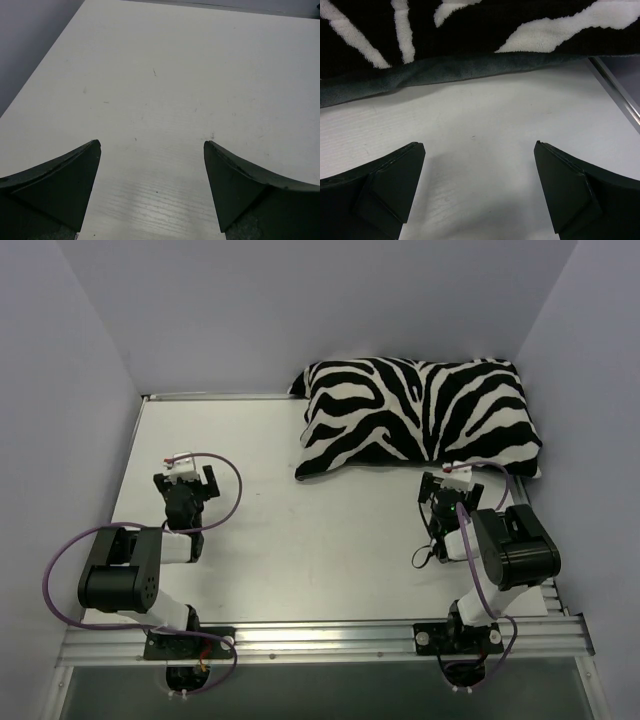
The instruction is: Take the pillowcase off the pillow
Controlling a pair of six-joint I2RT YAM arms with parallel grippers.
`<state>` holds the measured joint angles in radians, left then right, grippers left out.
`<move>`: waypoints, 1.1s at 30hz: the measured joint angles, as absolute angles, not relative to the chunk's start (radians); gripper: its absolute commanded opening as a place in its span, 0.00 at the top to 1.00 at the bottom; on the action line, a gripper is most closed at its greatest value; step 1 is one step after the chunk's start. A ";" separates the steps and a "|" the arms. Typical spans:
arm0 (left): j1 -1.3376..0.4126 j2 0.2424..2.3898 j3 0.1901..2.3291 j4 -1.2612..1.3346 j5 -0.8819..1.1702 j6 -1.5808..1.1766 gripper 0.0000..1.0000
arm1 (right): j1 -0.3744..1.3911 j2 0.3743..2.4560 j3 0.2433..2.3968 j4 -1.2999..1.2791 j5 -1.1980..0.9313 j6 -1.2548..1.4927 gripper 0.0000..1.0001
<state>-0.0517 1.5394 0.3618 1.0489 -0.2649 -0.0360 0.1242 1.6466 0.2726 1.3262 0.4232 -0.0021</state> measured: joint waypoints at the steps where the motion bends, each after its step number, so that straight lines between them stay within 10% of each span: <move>1: -0.052 1.539 0.362 1.049 -0.265 -0.036 0.06 | 0.124 1.647 0.273 1.326 0.424 -0.002 0.00; 9: -0.052 1.539 0.362 1.049 -0.265 -0.036 0.06 | 0.152 1.489 0.338 1.147 0.463 0.023 0.00; 15: -0.052 1.523 0.376 0.994 -0.227 -0.018 0.06 | 0.092 1.318 0.816 0.658 0.354 0.279 0.00; 28: -0.057 1.377 1.158 -0.139 0.130 0.182 0.10 | -0.067 1.697 1.316 0.025 0.190 0.666 0.01; 33: -0.060 1.366 1.333 -0.480 0.166 0.215 0.09 | -0.071 1.939 1.536 -0.045 0.129 0.690 0.23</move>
<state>-0.0597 1.3663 1.3334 -0.4801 0.1658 0.2150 -0.0708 1.9392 1.5364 -0.0452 0.1291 0.6903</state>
